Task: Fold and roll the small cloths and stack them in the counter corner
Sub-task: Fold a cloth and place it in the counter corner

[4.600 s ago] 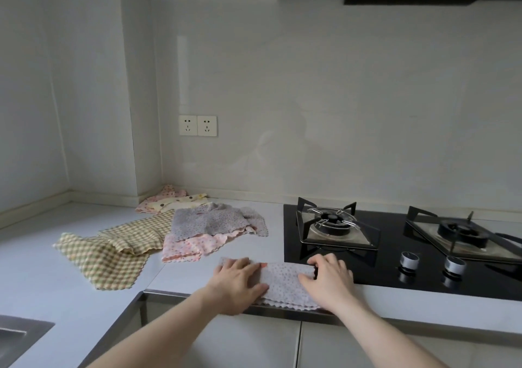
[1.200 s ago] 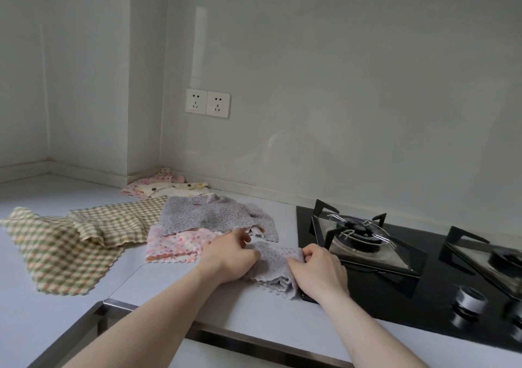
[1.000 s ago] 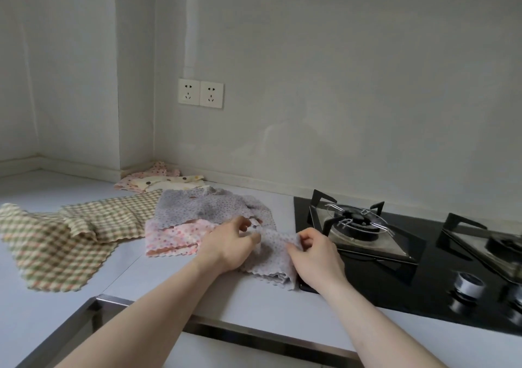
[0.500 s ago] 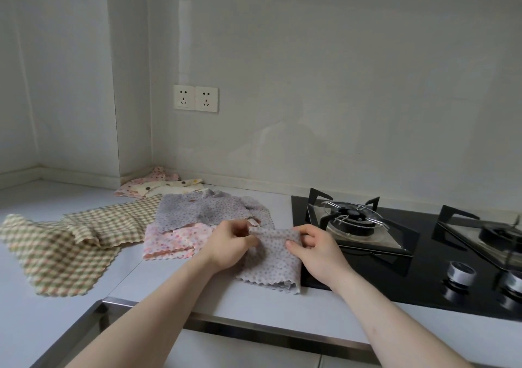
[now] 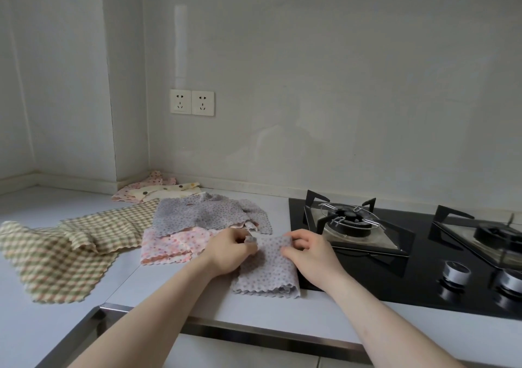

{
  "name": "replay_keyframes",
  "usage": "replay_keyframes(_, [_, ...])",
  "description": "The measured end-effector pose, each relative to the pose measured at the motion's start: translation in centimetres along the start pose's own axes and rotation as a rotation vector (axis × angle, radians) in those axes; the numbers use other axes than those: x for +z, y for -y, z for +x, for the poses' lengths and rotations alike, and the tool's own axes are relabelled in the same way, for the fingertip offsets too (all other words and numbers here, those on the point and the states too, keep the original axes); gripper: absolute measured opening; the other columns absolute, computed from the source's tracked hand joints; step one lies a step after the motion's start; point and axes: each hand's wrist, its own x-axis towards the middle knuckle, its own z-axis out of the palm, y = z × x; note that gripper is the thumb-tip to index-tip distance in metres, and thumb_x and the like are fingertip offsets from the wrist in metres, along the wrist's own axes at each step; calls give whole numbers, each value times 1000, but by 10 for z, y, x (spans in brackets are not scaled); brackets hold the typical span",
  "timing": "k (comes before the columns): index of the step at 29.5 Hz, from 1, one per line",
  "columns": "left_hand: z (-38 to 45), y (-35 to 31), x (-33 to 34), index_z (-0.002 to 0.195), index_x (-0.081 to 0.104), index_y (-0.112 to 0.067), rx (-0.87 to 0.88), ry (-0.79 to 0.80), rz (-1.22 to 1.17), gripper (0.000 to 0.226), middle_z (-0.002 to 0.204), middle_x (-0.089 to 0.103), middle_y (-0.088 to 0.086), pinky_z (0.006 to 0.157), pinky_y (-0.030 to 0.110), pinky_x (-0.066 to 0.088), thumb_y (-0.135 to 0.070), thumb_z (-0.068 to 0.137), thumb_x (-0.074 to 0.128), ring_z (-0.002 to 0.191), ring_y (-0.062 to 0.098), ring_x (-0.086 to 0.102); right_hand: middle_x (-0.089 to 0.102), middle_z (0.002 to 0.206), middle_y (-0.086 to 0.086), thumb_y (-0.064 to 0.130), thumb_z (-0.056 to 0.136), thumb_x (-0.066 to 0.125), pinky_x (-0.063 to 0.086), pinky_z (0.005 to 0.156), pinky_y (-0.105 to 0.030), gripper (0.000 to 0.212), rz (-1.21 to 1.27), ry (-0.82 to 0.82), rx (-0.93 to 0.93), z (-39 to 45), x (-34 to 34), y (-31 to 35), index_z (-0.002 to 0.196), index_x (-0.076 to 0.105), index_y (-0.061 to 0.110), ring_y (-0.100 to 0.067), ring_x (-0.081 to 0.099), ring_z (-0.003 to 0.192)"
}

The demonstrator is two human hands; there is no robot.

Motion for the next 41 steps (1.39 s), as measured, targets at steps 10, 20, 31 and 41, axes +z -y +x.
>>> replay_keyframes(10, [-4,1,-2,82,78,-20,71,-198,-162,8,47,53,-7,49,17,38,-14,84,73,44,5,44,77,86,17,12,86,78,60,77,-32,18,15,-99,-71,0,0,-3,88,78,30,-7,72,76])
replay_keyframes(20, [-11,-5,0,91,76,-38,112,-230,-74,19,82,76,-22,76,17,53,-22,85,69,80,-6,69,77,82,14,2,87,72,55,73,-15,25,4,-195,-120,0,-2,-8,84,79,25,1,72,80])
replay_keyframes(31, [-9,-1,-1,72,69,-24,91,-205,-42,7,62,67,-8,66,32,53,-26,68,63,61,11,62,72,83,18,3,79,68,59,78,-31,28,-181,-207,-164,-5,6,-10,71,71,30,-1,69,82])
replay_keyframes(41, [-14,-2,12,79,51,-31,379,-369,416,15,85,49,-16,76,32,29,-43,71,46,84,12,44,52,94,18,16,84,64,45,76,-20,16,-480,-139,-240,-5,12,-12,73,64,28,-2,49,98])
